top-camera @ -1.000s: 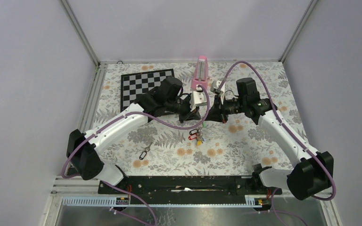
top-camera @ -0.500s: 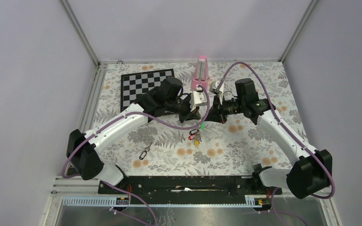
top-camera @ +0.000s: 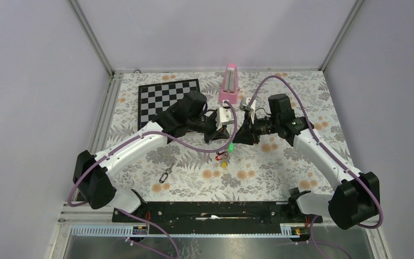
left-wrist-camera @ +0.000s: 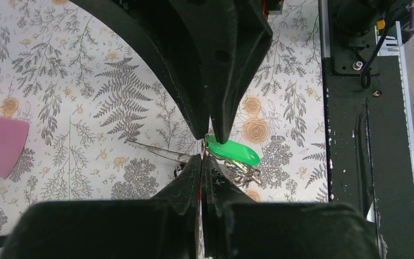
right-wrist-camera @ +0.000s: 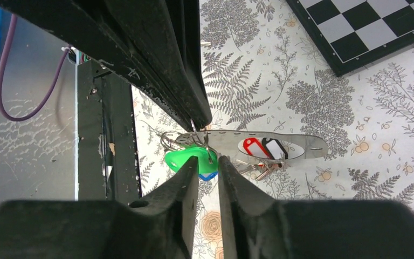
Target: Put the keys on the keyring
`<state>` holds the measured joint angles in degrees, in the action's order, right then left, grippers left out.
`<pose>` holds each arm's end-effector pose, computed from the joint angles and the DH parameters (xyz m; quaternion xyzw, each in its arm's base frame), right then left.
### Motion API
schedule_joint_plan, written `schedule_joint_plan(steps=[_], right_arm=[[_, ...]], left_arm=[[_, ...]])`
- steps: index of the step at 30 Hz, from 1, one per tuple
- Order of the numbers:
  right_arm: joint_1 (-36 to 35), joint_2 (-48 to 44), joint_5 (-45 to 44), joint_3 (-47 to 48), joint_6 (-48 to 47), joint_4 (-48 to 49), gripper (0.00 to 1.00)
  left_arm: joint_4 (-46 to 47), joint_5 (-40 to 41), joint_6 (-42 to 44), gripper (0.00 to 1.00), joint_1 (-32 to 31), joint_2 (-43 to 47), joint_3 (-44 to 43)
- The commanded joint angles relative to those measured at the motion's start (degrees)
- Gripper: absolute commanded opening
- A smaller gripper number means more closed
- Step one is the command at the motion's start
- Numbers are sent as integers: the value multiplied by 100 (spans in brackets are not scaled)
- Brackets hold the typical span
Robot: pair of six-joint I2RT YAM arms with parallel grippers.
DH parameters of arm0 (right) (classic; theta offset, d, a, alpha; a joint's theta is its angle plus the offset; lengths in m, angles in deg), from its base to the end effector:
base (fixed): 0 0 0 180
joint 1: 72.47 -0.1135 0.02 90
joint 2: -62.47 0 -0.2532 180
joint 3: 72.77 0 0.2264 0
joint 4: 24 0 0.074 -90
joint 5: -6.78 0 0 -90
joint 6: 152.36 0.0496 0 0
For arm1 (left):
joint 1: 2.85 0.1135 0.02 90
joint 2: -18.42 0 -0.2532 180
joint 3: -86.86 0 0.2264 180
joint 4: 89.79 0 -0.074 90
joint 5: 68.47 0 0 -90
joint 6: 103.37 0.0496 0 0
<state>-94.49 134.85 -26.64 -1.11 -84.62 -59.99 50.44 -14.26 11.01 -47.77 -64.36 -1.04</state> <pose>0.2171 0.1325 0.2914 -0.4935 0.6489 0.4228 0.3958 0.1974 -0.2378 0.3199 0.5966 0.6121 -0.3466 0.3864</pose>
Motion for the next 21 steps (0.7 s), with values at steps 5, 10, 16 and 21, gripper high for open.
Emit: schedule_joint_plan(steps=[5,10,16,21], right_arm=[[-48,-599,49,14,-279,68,39],[-48,-765,27,224,-477,-187,40],[-48,-771,55,204,-525,-198,38],[-48,-760,88,160,-551,-177,29]], left_arm=[[857,-651,-380,0,66,278,81],[1111,-930,-693,0,122,255,157],[1498,-1338,-1108,0,216,236,318],[1675,-1500,-1286,0,287,254,414]])
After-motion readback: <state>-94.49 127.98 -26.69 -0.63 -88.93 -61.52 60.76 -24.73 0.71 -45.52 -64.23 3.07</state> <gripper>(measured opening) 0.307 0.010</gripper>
